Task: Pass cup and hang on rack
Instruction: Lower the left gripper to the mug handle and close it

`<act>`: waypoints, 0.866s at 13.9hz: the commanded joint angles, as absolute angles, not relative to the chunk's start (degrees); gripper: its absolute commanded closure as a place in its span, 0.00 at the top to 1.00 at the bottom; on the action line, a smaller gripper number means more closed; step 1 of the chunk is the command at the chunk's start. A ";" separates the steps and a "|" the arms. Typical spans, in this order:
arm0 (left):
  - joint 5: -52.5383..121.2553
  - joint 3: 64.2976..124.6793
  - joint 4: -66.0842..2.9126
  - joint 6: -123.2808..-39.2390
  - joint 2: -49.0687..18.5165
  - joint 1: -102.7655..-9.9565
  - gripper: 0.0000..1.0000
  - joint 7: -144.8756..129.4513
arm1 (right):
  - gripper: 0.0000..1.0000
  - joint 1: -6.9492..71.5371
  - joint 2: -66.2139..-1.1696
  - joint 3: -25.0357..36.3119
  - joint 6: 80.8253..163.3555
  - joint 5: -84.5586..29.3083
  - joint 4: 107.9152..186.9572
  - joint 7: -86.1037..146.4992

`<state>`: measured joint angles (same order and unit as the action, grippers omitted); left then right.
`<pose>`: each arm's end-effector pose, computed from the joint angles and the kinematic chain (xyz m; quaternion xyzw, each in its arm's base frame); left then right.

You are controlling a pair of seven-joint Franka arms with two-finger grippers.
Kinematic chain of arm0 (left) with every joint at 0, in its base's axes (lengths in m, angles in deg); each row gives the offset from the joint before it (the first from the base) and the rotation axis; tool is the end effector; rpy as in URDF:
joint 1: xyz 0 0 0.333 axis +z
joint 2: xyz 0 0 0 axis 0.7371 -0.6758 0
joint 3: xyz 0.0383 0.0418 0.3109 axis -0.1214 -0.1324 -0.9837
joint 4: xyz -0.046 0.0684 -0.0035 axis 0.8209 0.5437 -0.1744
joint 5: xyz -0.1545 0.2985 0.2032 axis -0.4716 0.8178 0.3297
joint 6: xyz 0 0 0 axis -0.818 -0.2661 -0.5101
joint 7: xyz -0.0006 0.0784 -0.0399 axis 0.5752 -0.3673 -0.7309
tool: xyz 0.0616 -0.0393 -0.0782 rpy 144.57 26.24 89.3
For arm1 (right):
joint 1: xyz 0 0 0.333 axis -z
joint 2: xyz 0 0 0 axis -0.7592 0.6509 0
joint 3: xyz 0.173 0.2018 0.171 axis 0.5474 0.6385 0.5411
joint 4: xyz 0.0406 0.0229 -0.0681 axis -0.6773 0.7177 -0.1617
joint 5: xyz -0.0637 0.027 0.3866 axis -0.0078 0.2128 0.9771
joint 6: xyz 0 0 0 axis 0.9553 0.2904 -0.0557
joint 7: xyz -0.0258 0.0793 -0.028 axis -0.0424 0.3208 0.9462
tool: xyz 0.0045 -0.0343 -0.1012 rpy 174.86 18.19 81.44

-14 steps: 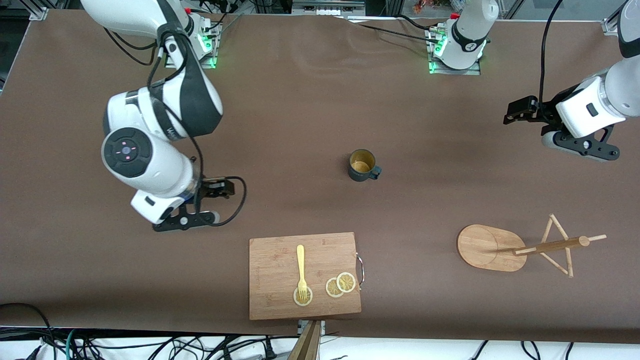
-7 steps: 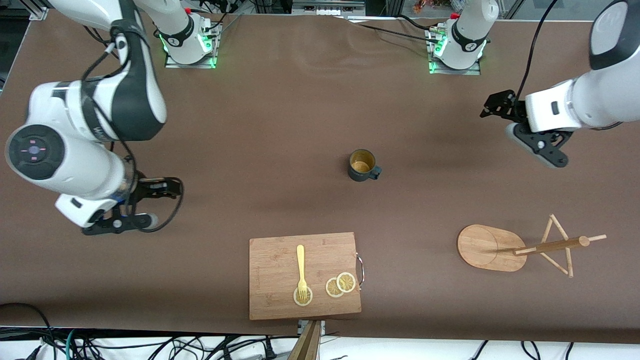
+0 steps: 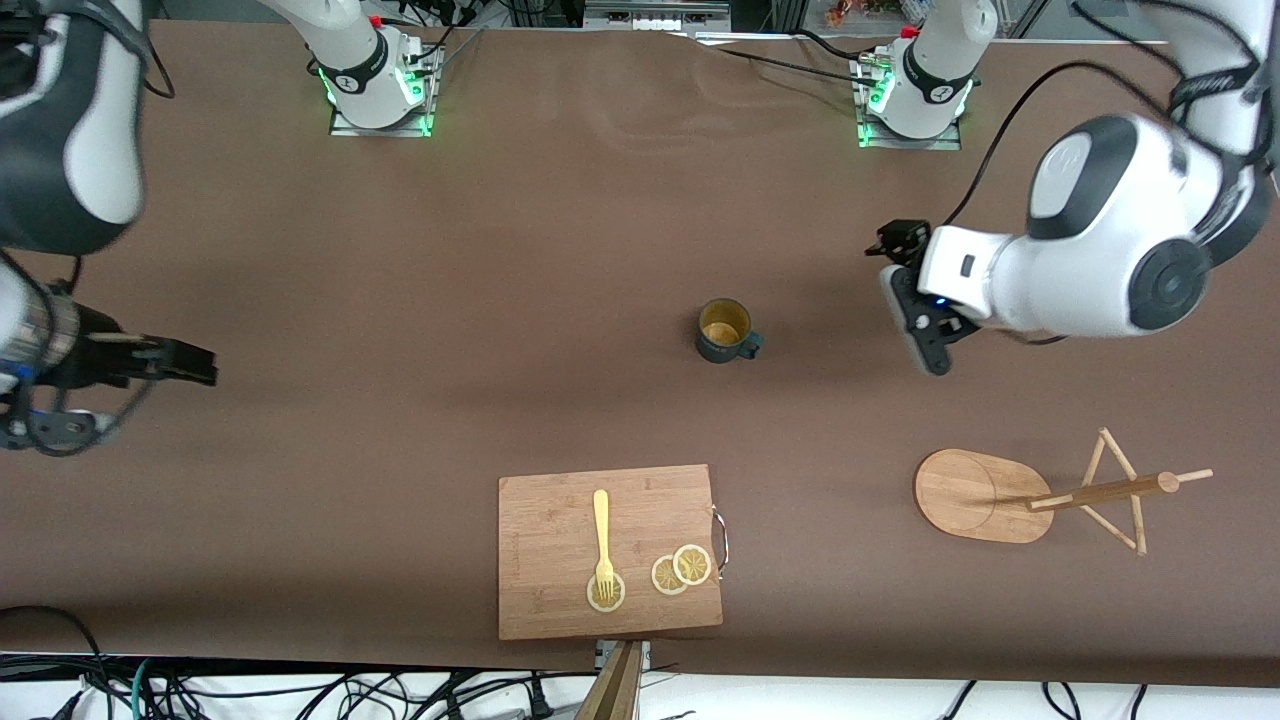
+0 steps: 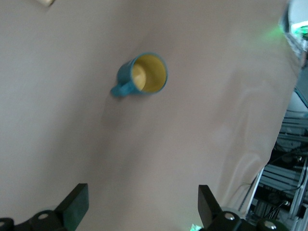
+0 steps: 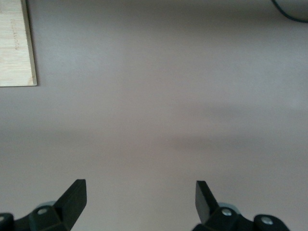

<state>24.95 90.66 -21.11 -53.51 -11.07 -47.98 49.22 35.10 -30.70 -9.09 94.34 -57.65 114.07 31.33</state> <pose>0.6000 -0.1760 0.4231 0.8244 -0.4978 -0.1063 0.2475 0.6777 0.0009 0.5481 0.9994 0.0187 -0.0267 0.0148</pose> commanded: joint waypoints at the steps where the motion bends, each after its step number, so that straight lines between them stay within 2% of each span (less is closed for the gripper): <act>1: 22.87 91.19 -21.43 -59.08 -15.13 -49.42 1.00 64.78 | 1.00 39.80 -40.52 -2.04 94.01 -61.81 124.23 32.55; 4: 22.18 91.37 -21.43 -65.50 -20.23 -50.82 1.00 79.63 | 1.00 43.14 -45.02 3.95 94.19 -68.59 128.48 32.81; 6: 20.41 91.72 -22.39 -69.54 -21.99 -51.35 1.00 84.94 | 1.00 45.43 -48.44 5.37 93.14 -68.60 129.27 32.64; 9: 15.43 92.33 -30.28 -81.30 -21.74 -50.92 1.00 95.45 | 1.00 47.45 -52.22 5.37 93.57 -67.55 131.99 32.90; 12: 6.46 92.33 -36.71 -88.88 -21.91 -50.04 1.00 108.92 | 1.00 48.86 -53.72 5.37 93.49 -65.62 134.45 32.73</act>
<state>11.09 92.01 -32.13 -84.85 -23.15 -51.10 100.14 47.35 -51.09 3.88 93.14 -66.91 130.60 32.55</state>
